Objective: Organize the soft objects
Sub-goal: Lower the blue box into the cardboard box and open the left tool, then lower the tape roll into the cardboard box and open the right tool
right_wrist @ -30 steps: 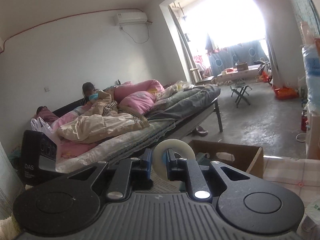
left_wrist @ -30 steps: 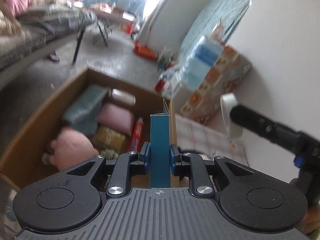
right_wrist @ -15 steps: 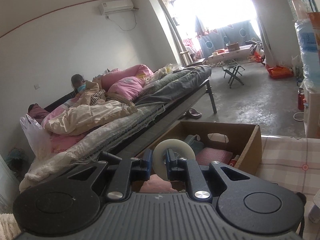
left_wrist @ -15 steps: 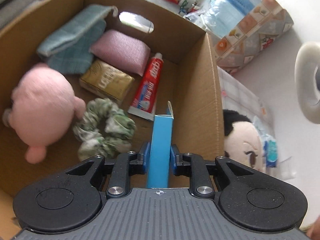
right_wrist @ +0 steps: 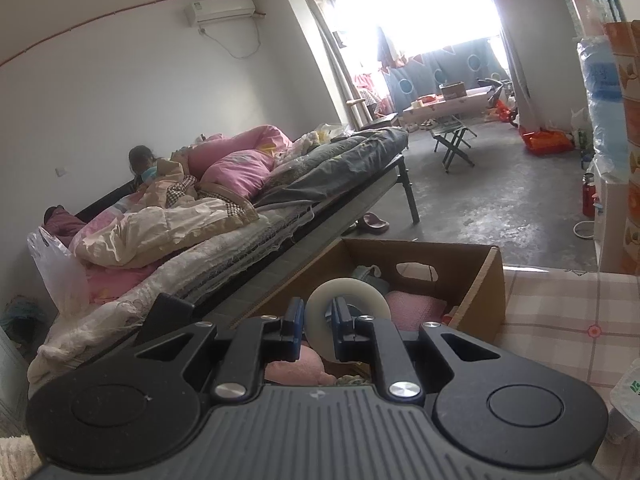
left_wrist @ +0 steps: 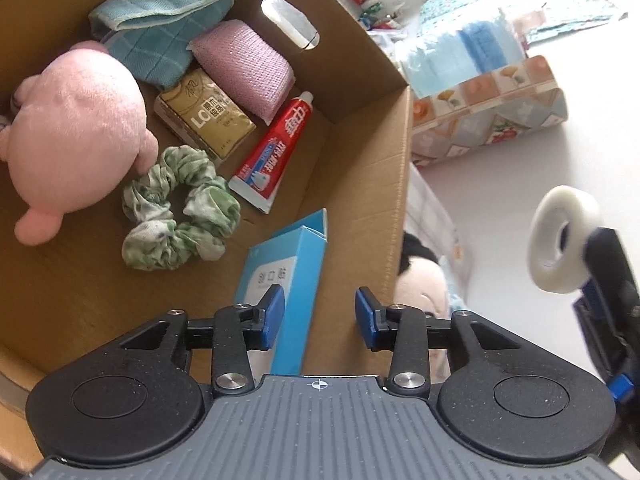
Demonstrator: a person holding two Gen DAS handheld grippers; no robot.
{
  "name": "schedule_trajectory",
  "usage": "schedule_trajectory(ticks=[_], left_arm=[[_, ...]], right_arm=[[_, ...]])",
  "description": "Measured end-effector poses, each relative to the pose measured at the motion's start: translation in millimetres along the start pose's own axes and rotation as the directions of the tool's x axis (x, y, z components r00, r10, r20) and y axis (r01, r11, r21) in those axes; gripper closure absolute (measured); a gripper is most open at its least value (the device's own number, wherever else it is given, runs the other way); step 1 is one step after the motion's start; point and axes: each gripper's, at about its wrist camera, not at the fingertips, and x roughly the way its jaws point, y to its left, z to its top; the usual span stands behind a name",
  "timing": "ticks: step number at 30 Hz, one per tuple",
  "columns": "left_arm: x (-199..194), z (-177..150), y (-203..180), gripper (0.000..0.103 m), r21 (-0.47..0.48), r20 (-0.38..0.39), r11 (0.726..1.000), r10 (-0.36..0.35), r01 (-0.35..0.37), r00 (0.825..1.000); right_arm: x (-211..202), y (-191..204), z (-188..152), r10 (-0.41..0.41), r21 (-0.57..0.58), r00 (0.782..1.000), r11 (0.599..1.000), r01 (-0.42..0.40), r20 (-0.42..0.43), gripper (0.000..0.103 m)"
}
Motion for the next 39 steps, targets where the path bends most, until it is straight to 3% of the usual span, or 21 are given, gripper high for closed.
schedule_trajectory(ticks=[4, 10, 17, 24, 29, 35, 39], left_arm=[[-5.6, -0.2, 8.9, 0.058, -0.041, -0.004, 0.998, -0.047, 0.047, 0.999], [-46.3, -9.6, 3.3, 0.054, 0.059, 0.144, 0.998, -0.010, 0.002, 0.990], [-102.4, -29.3, -1.1, 0.042, 0.182, 0.332, 0.981, 0.000, -0.064, 0.943], [-140.5, -41.3, 10.2, 0.040, 0.206, 0.450, 0.974, -0.006, -0.097, 0.893], [-161.8, -42.0, 26.8, 0.040, 0.185, 0.494, 0.976, 0.011, -0.118, 0.869], [-181.6, -43.2, 43.0, 0.040, 0.170, 0.530, 0.980, -0.001, -0.106, 0.848], [-191.4, -44.8, 50.6, 0.040, 0.160, 0.548, 0.983, -0.008, -0.095, 0.836]], right_arm=[[1.4, 1.2, 3.7, 0.012, 0.011, 1.000, 1.000, -0.012, -0.006, 0.087], [18.4, 16.6, 12.3, -0.009, -0.064, 0.998, 0.998, 0.005, -0.060, 0.087], [67.1, 33.8, 17.5, -0.083, -0.178, 0.978, 0.983, 0.049, -0.192, 0.087], [134.1, 30.0, 18.2, -0.195, -0.241, 0.917, 0.964, 0.113, -0.347, 0.087], [147.0, 48.0, -0.7, -0.140, -0.246, 0.882, 0.969, 0.028, -0.449, 0.087], [157.6, 76.0, -33.4, -0.111, -0.258, 0.799, 0.964, -0.058, -0.591, 0.087], [173.2, 92.8, -51.4, -0.091, -0.249, 0.766, 0.964, -0.093, -0.637, 0.087]])
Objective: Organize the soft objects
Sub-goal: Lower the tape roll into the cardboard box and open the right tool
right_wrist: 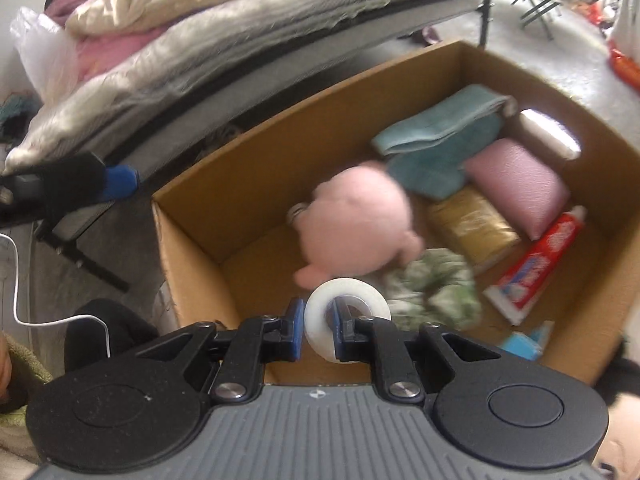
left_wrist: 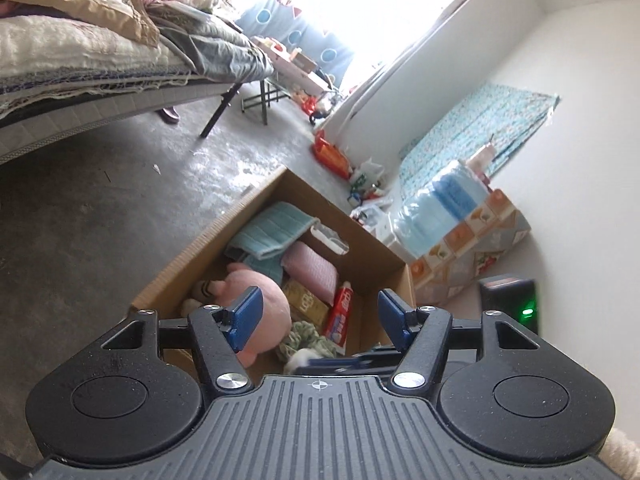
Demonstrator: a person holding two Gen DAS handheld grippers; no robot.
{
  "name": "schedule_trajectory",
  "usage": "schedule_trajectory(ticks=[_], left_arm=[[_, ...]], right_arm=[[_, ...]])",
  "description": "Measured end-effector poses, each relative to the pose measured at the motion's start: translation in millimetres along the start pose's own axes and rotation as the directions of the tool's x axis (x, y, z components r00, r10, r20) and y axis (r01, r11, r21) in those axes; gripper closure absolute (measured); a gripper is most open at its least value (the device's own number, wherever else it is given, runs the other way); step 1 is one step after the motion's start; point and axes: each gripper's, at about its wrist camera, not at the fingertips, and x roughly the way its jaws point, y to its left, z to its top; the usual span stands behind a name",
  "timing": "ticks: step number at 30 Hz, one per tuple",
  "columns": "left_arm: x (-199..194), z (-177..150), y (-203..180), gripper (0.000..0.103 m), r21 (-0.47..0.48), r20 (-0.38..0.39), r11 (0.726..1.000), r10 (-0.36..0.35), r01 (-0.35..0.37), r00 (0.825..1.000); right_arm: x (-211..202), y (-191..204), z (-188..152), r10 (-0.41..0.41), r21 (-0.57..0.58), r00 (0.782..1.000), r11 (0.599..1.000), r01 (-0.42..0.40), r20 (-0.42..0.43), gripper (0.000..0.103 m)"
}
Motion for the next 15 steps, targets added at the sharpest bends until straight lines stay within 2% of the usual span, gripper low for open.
schedule_trajectory(ticks=[4, 9, 15], left_arm=[[-5.9, 1.5, 7.4, 0.040, -0.011, 0.012, 1.000, 0.004, -0.003, 1.000], [-10.9, 3.2, 11.5, 0.040, -0.012, 0.023, 1.000, 0.002, -0.002, 1.000], [-13.5, 5.0, 14.6, 0.040, -0.022, 0.031, 1.000, 0.001, 0.000, 1.000]], right_arm=[[24.0, 15.7, 6.1, 0.039, 0.004, 0.999, 0.999, -0.039, -0.036, 0.087], [39.1, 36.3, 16.4, 0.085, -0.018, 0.996, 0.996, -0.085, -0.039, 0.087], [57.6, 49.3, 34.7, 0.087, -0.032, 0.996, 0.996, -0.087, -0.017, 0.087]])
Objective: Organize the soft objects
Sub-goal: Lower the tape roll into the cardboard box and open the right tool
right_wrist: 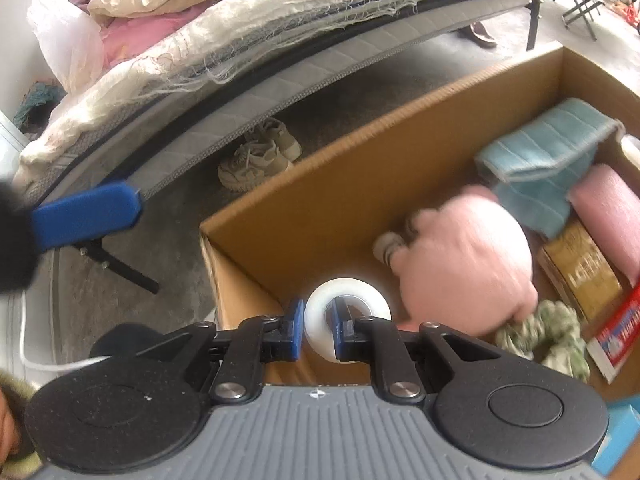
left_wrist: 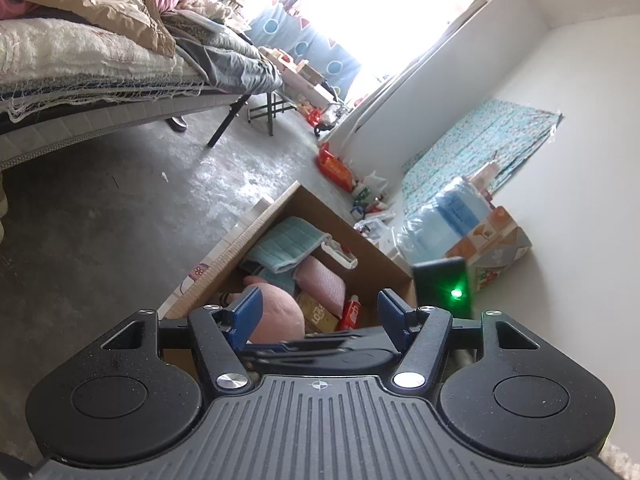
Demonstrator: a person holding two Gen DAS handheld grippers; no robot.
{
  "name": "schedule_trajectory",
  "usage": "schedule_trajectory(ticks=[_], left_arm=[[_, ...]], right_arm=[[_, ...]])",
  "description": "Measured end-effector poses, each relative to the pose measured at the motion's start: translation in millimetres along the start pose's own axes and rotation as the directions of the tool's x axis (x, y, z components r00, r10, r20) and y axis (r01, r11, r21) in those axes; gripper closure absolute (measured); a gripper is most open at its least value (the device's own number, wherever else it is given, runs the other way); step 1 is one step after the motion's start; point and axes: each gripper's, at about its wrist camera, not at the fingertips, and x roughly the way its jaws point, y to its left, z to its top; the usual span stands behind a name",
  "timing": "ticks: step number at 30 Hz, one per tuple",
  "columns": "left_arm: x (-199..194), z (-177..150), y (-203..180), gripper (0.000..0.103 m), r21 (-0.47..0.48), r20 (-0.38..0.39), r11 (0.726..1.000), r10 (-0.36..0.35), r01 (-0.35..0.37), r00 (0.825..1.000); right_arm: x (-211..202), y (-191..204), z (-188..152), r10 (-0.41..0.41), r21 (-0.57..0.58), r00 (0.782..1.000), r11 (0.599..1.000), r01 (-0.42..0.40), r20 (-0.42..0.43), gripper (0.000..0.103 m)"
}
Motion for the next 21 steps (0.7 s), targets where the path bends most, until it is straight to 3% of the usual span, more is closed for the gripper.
schedule_trajectory(ticks=[9, 13, 17, 18, 19, 21], left_arm=[[-2.8, 1.0, -2.3, 0.040, 0.006, 0.007, 1.000, 0.014, -0.014, 1.000], [-4.5, -2.2, -10.7, 0.038, 0.017, -0.001, 1.000, 0.015, -0.015, 1.000], [-4.8, -7.8, -24.5, 0.025, 0.070, -0.010, 0.998, 0.010, -0.009, 1.000], [-4.3, -9.8, -29.0, 0.019, 0.086, -0.015, 0.996, 0.007, -0.005, 1.000], [-3.5, -11.7, -34.1, 0.015, 0.098, -0.021, 0.995, 0.002, 0.000, 1.000], [-1.2, -17.4, -44.6, 0.005, 0.129, -0.034, 0.991, -0.016, 0.020, 0.999]], right_arm=[[16.1, -12.0, 7.1, 0.017, 0.045, 1.000, 0.999, -0.016, -0.016, 0.083], [-6.6, -21.7, -1.7, 0.039, 0.081, 0.999, 0.996, -0.042, 0.038, 0.083], [-48.5, -31.4, -23.1, 0.043, 0.117, 0.990, 0.991, -0.058, 0.133, 0.078], [-60.7, -33.0, -31.6, 0.032, 0.124, 0.986, 0.991, -0.053, 0.164, 0.065], [-72.7, -34.4, -41.3, 0.017, 0.133, 0.980, 0.990, -0.044, 0.197, 0.039], [-99.0, -35.8, -66.1, -0.029, 0.167, 0.957, 0.986, -0.021, 0.290, 0.019]])
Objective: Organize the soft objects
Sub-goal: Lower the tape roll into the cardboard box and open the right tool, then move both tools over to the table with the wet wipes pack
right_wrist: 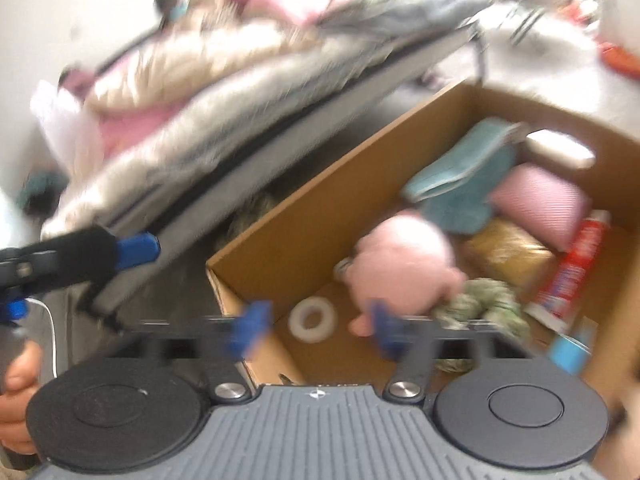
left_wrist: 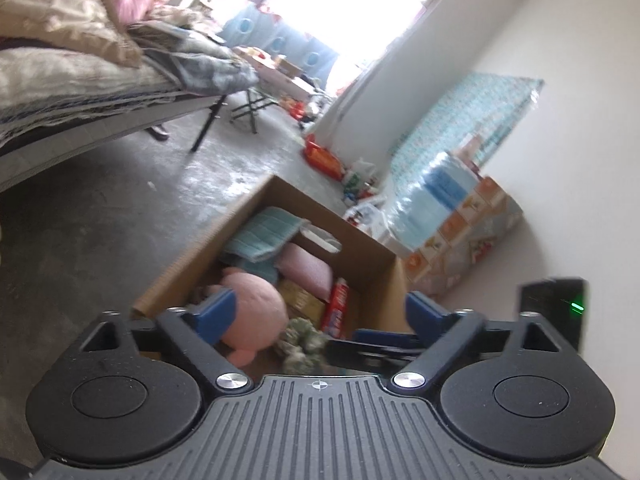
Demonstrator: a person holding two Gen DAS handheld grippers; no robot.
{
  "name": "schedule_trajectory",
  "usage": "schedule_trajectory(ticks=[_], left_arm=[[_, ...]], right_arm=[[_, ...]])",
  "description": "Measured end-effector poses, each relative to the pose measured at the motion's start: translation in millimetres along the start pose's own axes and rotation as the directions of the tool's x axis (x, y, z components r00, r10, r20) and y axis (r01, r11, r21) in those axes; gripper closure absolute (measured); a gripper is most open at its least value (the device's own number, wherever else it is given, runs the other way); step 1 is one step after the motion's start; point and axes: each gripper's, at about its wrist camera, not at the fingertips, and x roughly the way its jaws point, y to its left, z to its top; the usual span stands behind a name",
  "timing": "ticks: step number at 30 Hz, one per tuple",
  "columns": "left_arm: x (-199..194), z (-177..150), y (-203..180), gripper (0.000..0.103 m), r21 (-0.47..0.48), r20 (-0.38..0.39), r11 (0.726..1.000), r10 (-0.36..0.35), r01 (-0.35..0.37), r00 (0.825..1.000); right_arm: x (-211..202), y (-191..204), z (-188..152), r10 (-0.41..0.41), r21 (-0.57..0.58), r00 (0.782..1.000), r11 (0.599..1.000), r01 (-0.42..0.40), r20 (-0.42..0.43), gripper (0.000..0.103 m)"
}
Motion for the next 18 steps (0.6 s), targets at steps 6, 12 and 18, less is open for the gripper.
schedule_trajectory(ticks=[6, 12, 18], left_arm=[[14.9, -13.8, -48.4, 0.001, 0.153, -0.056, 0.988, -0.002, 0.011, 0.998], [34.3, -37.7, -111.2, 0.000, 0.307, -0.125, 0.948, -0.052, 0.088, 0.991], [67.9, -73.8, -184.0, 0.000, 0.476, -0.233, 0.860, -0.080, 0.185, 0.969]], right_arm=[[-88.0, -19.8, -68.7, -0.112, 0.110, 0.964, 0.990, 0.087, 0.243, 0.006], [-161.8, -41.1, -140.9, -0.295, 0.264, 0.862, 0.944, 0.197, 0.411, 0.005], [-206.4, -64.8, -200.9, -0.491, 0.410, 0.745, 0.856, 0.315, 0.452, 0.004]])
